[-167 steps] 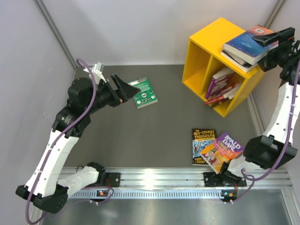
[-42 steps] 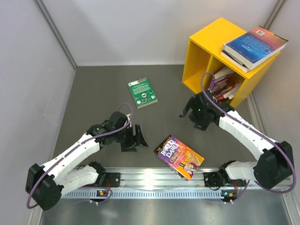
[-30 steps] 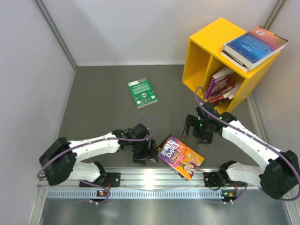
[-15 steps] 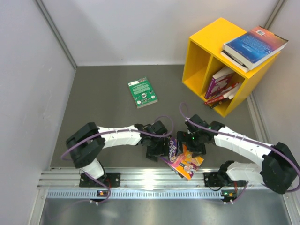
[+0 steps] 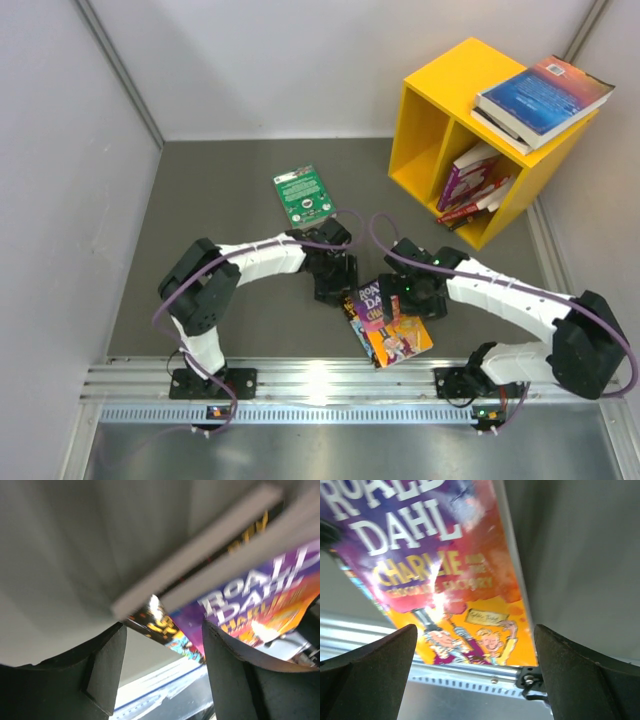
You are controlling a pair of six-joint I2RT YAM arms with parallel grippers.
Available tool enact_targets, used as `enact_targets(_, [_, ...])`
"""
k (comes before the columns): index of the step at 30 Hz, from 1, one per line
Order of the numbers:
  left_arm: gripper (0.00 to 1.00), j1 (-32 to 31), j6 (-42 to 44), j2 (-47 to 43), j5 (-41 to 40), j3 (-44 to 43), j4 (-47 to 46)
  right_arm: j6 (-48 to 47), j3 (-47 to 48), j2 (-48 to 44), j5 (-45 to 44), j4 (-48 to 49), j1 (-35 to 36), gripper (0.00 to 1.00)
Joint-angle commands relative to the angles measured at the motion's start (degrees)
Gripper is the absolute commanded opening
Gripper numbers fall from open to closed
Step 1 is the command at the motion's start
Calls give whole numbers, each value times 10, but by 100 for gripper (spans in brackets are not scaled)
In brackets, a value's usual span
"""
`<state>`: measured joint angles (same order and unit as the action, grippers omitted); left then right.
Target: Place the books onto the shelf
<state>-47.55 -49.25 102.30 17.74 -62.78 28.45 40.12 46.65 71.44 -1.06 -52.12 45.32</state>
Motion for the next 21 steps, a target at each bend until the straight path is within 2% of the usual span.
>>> enact_targets(1, [66, 33, 39, 25, -10, -47, 7, -20, 20, 37, -57, -30, 0, 100])
enact_targets(7, [64, 98, 79, 62, -2, -117, 54, -30, 19, 70, -66, -18, -18, 100])
enact_targets(10, [64, 110, 95, 60, -2, -137, 67, -38, 6, 72, -43, -1, -27, 100])
enact_targets(16, [64, 116, 94, 37, 4, -102, 64, 4, -87, 32, 126, 148, -28, 100])
enact_targets(21, [64, 117, 86, 0, 3, -55, 55, 31, -139, 23, 170, 223, -28, 100])
